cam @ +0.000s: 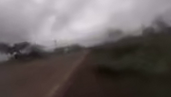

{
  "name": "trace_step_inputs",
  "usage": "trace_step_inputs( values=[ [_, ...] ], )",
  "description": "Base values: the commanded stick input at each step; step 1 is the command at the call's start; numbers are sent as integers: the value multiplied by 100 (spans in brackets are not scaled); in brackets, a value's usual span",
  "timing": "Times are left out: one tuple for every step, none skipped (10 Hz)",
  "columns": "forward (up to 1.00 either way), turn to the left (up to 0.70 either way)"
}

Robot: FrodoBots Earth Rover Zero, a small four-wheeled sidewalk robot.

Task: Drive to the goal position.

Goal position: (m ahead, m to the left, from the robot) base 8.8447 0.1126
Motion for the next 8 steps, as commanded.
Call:
trace_step_inputs(
  values=[
    [70,0],
    [70,0],
    [70,0],
    [70,0],
    [70,0],
    [70,0],
    [70,0],
    [70,0]
  ],
)
